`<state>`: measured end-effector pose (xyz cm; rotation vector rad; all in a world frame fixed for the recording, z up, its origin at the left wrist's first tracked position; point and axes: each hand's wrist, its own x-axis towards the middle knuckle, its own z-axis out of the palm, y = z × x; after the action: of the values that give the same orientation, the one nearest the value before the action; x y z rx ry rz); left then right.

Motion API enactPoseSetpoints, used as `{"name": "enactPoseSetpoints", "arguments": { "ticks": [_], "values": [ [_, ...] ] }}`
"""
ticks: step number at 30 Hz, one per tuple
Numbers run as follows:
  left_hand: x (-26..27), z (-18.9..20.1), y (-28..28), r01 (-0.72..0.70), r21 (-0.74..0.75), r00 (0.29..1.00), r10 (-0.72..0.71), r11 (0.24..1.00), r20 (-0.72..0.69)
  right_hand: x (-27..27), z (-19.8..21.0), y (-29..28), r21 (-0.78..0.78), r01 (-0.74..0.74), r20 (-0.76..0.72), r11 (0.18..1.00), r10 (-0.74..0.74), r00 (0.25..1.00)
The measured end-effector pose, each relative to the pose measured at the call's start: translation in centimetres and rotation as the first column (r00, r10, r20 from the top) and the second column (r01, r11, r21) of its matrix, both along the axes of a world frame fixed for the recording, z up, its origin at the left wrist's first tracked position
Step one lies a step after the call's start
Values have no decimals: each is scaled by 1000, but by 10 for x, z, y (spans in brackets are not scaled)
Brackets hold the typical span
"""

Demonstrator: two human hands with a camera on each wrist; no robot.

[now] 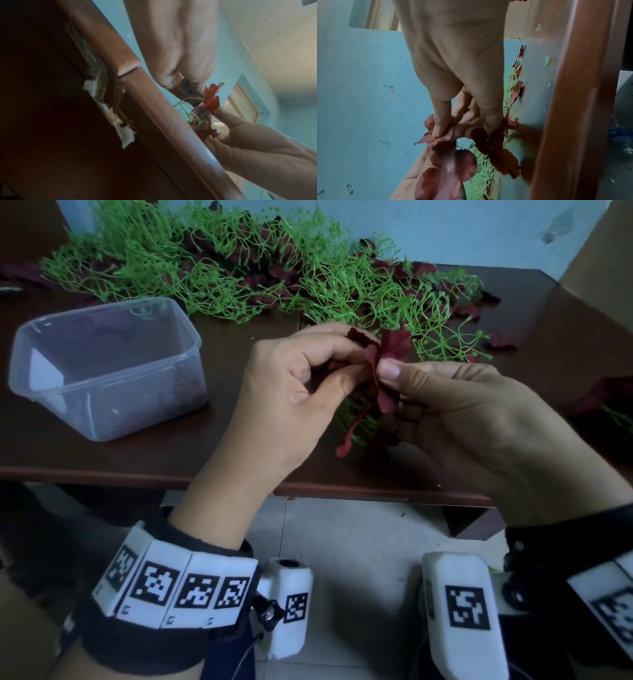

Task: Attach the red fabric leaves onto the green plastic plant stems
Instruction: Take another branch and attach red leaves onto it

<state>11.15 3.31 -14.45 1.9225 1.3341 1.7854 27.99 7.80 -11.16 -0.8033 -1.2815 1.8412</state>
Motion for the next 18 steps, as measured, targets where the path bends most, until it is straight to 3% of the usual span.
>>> {"name": "enactPoseSetpoints", "arguments": {
  "ticks": [9, 14, 16, 18],
  "values": [
    [6, -1, 2, 78, 25, 987, -81, 997, 138, -6, 0, -3, -137, 11, -78, 990, -22, 997],
    [10, 1, 6, 97, -19, 973, -90, 995, 212, -3, -1, -6, 41, 81, -89, 996, -77, 993],
    [11, 2, 5, 127, -16, 952, -117, 992, 284, -2, 0, -7, 131, 209, -92, 969, -198, 976],
    [12, 3, 3, 147, -5, 914, -134, 989, 384, 3, -1, -4, 303, 388, -22, 870, -401, 916]
  ]
}}
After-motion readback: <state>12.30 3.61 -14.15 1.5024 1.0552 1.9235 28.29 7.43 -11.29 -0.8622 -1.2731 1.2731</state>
